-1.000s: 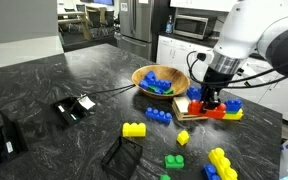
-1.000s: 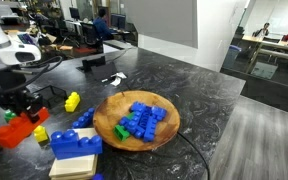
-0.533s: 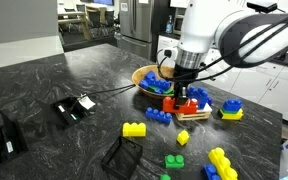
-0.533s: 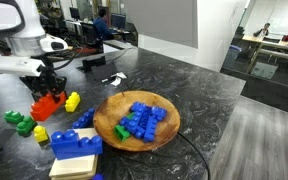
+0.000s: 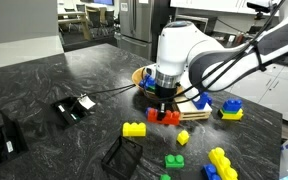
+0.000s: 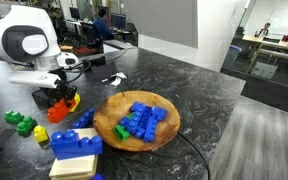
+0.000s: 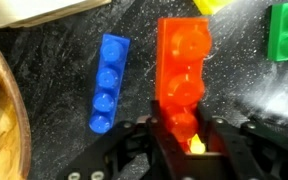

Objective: Move the red block backwards

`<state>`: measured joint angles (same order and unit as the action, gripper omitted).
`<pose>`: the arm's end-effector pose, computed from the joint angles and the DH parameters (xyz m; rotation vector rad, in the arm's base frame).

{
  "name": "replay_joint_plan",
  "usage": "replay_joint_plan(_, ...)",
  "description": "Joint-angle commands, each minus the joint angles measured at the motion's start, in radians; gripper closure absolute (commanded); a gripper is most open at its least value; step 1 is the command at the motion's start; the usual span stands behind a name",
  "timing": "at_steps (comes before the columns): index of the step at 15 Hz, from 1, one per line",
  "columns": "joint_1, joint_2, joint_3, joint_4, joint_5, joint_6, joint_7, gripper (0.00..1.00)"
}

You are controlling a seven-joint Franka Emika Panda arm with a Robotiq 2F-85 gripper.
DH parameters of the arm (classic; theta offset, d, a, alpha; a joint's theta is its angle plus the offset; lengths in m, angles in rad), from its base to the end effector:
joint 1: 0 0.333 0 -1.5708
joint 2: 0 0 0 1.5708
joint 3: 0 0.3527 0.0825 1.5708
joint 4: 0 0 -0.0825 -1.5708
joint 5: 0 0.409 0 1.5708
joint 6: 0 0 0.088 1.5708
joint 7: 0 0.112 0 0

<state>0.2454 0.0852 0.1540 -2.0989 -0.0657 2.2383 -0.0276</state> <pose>0.5431 0.2255 0.4030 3.0275 0.7174 0.0962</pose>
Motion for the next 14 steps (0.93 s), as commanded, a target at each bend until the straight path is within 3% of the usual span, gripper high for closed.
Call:
replay_joint_plan(1, -0.007, 0.009, 0.011, -0.005, -0.078, 0.022, 0.097, 0.90)
replay_joint_plan(14, -0.006, 0.029, 0.032, -0.034, -0.074, 0.022, 0.097, 0.88)
